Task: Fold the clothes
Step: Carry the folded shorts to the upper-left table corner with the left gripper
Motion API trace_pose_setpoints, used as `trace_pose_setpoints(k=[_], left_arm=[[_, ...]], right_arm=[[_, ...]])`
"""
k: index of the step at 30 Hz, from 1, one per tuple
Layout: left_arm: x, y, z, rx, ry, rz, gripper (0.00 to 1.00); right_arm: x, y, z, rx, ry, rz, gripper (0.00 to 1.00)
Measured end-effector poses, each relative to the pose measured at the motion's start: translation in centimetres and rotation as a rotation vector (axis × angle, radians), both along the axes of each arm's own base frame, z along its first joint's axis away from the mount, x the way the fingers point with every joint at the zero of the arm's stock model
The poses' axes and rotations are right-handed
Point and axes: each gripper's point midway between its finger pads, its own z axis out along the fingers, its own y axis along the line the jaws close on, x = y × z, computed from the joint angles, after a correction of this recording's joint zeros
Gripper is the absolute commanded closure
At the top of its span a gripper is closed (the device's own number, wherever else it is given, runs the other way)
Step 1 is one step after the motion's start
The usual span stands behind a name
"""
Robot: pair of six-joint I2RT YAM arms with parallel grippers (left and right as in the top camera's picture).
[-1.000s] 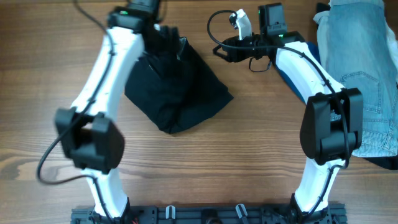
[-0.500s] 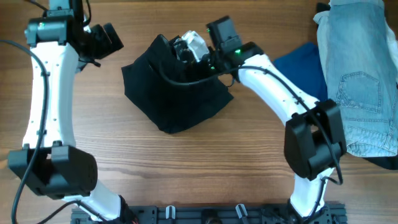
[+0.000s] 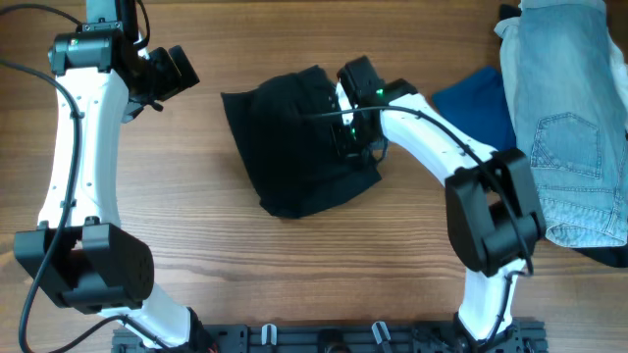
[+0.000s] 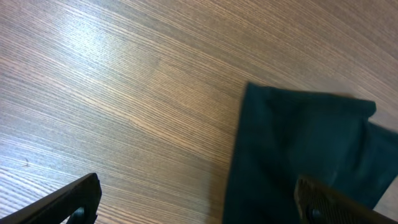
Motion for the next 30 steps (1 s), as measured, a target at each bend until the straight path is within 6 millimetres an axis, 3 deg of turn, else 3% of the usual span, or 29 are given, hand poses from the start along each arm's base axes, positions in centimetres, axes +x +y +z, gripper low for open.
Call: trace_pose_setpoints(k=[1,4,6,8,11,15,17,19,21,24,27,30], left_arm=[[0.0,0.0,0.0,0.0,0.0,0.0,0.0],[0.0,0.0,0.0,0.0,0.0,0.0,0.0],[0.0,0.0,0.0,0.0,0.0,0.0,0.0],[0.0,-0.1,0.0,-0.003,-0.001,-0.002,0.0],[0.1,-1.1,0.1,-0.047,-0.006,-0.048,0.0],[0.1,-5.2,0.3,-0.101,-0.025,-0.251,0.0],[-0.3,-9.3,0.4,-0.094,-0.034,-0.422,0.0],[-1.4,-15.3,-0.1,-0.067,-0.043,-0.682,0.0],[-2.5,-20.0,-1.7,-0.041,-0.029,-0.89,0.0],[-5.2,-27.8,-7.5,0.017,0.049,-1.227,0.0],[-7.8,-31.6,-11.5,0.112,0.114,-1.403,0.0],[-9.8,-33.9,-12.2,0.163,0.109,-1.518,0.0]], right_arm=[[-0.8,-0.4,-1.9,-0.018,0.044,-0.01,0.85],[-0.6,-0.1,-1.9,0.027,0.062,-0.04,0.34],[-0.4,0.8,-1.2,0.095,0.078,-0.051,0.12],[0.9,0.3,-0.1,0.134,0.06,-0.072,0.0],[3.6,-1.4,3.4,0.199,-0.019,-0.125,0.0],[7.5,-3.9,15.8,0.321,-0.331,-0.167,0.0],[8.1,-6.0,18.7,0.332,-0.404,-0.201,0.0],[8.5,-7.8,18.3,0.314,-0.395,-0.239,0.0],[8.8,-8.6,18.1,0.304,-0.398,-0.257,0.0],[9.1,-10.1,18.1,0.293,-0.405,-0.289,0.0],[9.7,-12.5,18.1,0.281,-0.413,-0.341,0.0],[10.0,-14.3,18.1,0.271,-0.42,-0.377,0.0]])
